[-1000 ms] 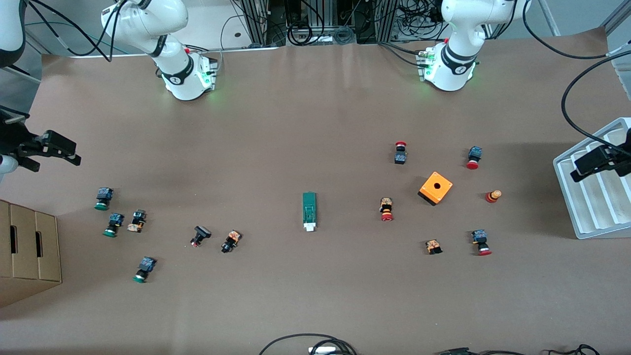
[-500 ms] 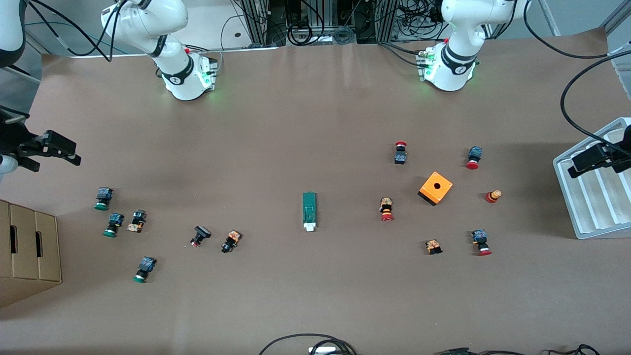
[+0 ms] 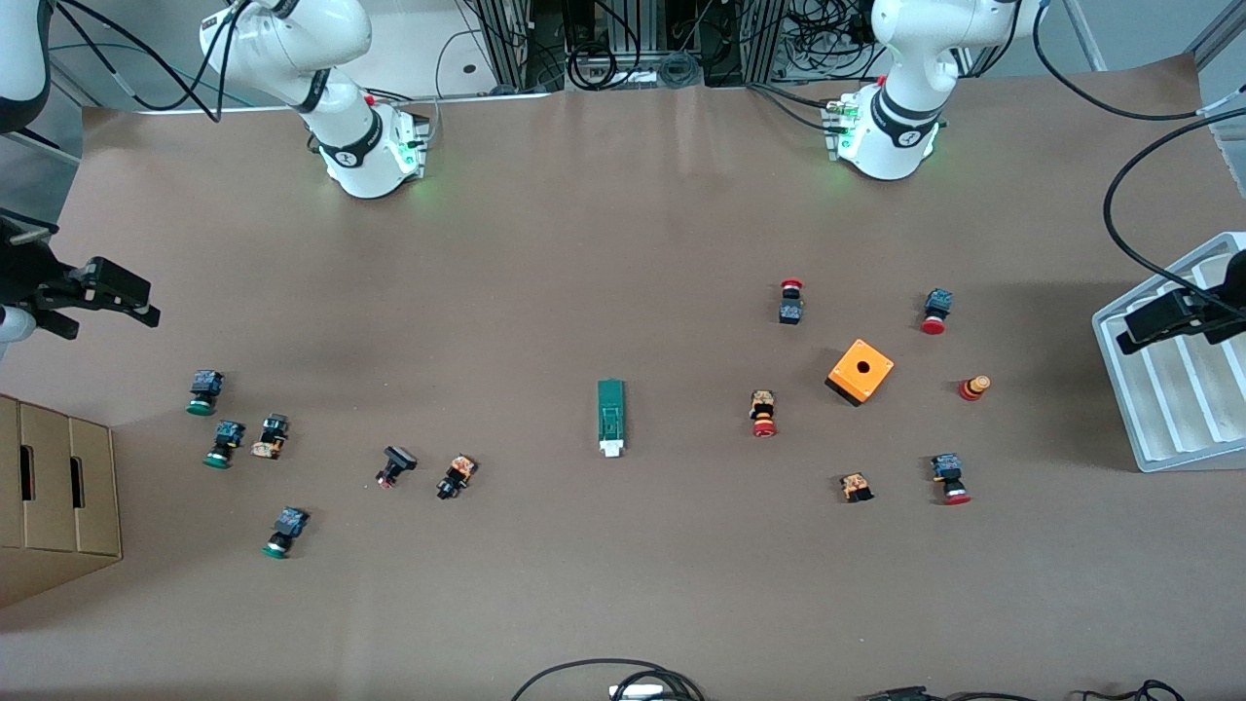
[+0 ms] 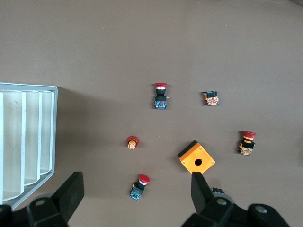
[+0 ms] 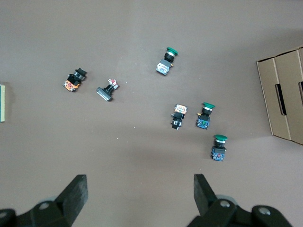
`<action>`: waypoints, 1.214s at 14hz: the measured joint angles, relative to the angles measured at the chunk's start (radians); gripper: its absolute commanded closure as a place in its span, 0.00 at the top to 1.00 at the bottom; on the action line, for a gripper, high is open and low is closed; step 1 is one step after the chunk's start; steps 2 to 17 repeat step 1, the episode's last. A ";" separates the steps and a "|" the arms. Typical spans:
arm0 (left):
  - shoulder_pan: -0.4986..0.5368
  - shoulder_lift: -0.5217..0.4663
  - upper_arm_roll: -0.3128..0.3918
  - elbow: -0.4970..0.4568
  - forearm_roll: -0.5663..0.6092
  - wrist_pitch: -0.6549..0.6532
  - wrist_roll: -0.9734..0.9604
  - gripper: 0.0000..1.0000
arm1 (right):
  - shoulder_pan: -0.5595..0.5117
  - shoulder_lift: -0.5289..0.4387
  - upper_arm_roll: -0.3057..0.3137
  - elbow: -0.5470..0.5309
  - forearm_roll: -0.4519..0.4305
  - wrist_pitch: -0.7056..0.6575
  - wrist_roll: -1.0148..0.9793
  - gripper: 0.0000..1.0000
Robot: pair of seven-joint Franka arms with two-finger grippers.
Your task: Close load switch with both arms
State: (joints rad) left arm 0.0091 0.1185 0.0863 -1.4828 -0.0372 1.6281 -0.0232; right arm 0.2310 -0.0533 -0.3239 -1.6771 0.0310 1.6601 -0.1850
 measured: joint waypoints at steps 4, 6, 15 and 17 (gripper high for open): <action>0.000 0.000 0.000 0.001 0.017 -0.012 0.000 1.00 | 0.000 0.000 0.000 0.000 0.000 0.000 0.000 1.00; 0.000 0.000 0.000 0.001 0.017 -0.012 0.000 1.00 | 0.000 0.000 0.000 0.000 0.000 0.000 0.000 1.00; 0.000 0.000 0.000 0.001 0.017 -0.012 0.000 1.00 | 0.000 0.000 0.000 0.000 0.000 0.000 0.000 1.00; 0.000 0.000 0.000 0.001 0.017 -0.012 0.000 1.00 | 0.000 0.000 0.000 0.000 0.000 0.000 0.000 1.00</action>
